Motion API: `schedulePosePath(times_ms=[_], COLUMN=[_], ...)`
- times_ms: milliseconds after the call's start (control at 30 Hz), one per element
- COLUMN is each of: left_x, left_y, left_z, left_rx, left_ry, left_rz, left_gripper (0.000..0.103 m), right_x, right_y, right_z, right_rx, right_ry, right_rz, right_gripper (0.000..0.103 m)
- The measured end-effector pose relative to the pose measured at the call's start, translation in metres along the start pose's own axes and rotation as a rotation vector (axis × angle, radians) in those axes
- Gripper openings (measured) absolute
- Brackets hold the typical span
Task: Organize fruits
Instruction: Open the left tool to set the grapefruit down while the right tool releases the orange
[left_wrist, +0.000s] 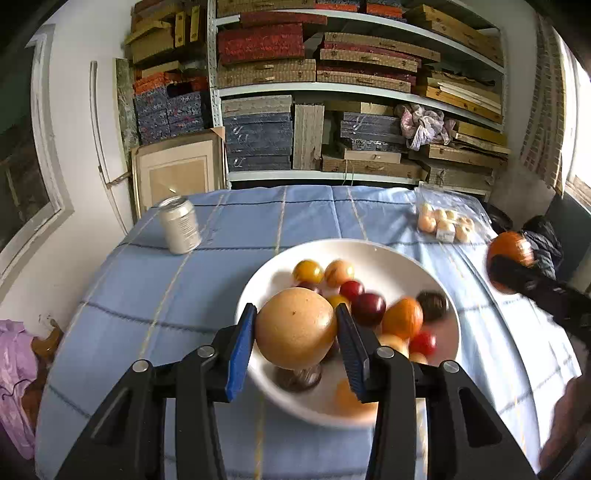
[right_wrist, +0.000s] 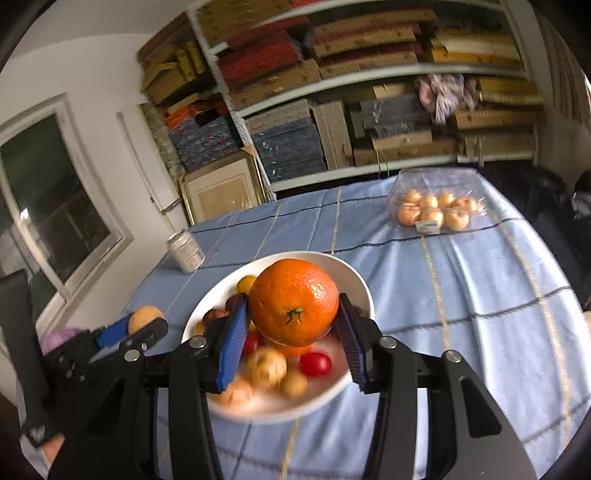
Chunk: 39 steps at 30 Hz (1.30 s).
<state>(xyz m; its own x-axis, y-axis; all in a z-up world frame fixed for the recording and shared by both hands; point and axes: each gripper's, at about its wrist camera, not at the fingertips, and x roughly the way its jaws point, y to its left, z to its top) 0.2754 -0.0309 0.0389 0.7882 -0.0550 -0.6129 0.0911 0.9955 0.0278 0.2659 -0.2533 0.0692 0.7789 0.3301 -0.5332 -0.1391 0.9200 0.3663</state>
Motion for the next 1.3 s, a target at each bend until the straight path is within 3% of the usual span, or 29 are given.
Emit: schedulePosePath(times_ms=[233,433,867,1300], left_x=[0.054,0.075,0.081,0.082], left_y=[-0.019,-0.027,-0.035,-0.041], left_z=[0.007,-0.003,-0.007,-0.01], left_rx=[0.018,0.084,0.086,0.101], left_ry=[0.047,0.069,0.085,0.079], left_rz=[0.01,0.037,-0.018,-0.012], left_gripper=[0.044,0.044,0.044,0.044], right_x=[0.078,0.107,0.111,0.13], right_y=[-0.013,-0.015,-0.016,-0.014], right_z=[0.018,0.011,0.006,-0.006], right_rx=[0.018,-0.017,-0.047,-0.081], right_ry=[0.089,0.119,0.122,0.165], right_rz=[-0.031,-0.046,-0.057,-0.087], right_gripper=[0.046,0.046,0.046,0.046])
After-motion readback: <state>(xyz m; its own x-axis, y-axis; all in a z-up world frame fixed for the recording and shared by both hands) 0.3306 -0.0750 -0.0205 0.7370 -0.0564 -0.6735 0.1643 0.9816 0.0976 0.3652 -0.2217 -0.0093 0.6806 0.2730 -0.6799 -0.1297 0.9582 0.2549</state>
